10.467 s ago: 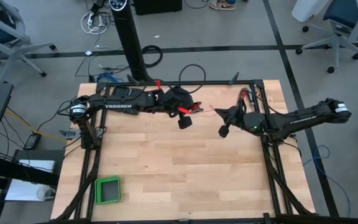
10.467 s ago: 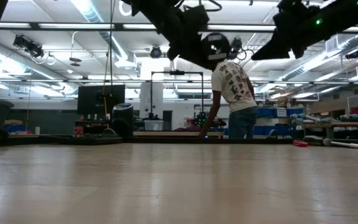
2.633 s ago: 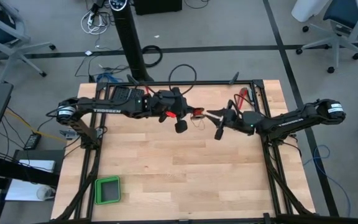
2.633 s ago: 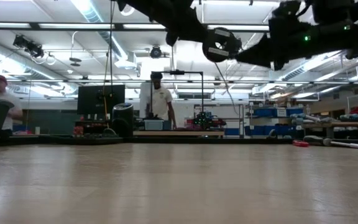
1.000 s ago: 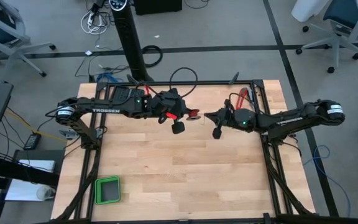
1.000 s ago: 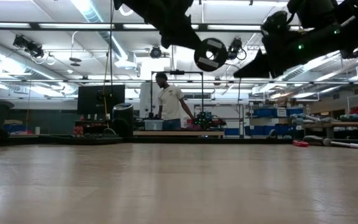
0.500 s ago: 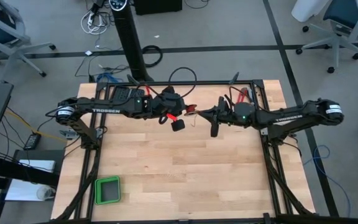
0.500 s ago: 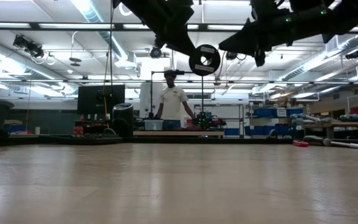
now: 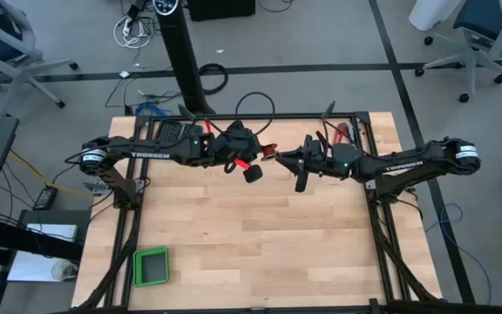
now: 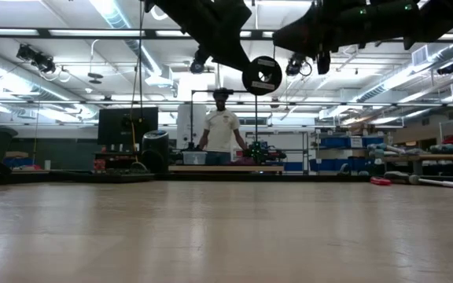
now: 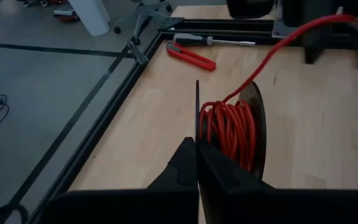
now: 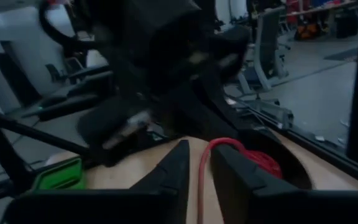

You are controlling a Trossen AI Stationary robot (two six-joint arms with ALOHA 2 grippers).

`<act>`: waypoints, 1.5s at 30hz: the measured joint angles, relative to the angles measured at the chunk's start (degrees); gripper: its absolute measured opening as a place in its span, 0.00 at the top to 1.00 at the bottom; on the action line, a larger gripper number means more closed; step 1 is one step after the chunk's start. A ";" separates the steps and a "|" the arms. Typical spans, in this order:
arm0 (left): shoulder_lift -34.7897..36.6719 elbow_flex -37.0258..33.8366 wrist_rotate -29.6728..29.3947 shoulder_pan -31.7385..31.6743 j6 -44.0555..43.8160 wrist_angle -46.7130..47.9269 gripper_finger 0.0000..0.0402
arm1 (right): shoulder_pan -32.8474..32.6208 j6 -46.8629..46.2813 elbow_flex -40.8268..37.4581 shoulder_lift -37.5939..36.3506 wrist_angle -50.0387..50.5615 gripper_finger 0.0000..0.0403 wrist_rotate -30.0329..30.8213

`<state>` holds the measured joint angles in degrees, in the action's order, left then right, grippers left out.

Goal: Coil cords
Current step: Coil the red wire onto the black spool

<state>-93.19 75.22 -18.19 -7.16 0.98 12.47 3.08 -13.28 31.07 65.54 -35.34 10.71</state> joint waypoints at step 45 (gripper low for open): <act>-4.70 -0.09 1.24 -2.19 -13.61 -22.30 1.00 | -5.19 12.93 10.36 3.72 22.86 0.81 -1.21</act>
<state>-97.89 75.13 -16.95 -9.35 -12.62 -9.83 -2.11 -0.34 41.43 69.25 -12.49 9.50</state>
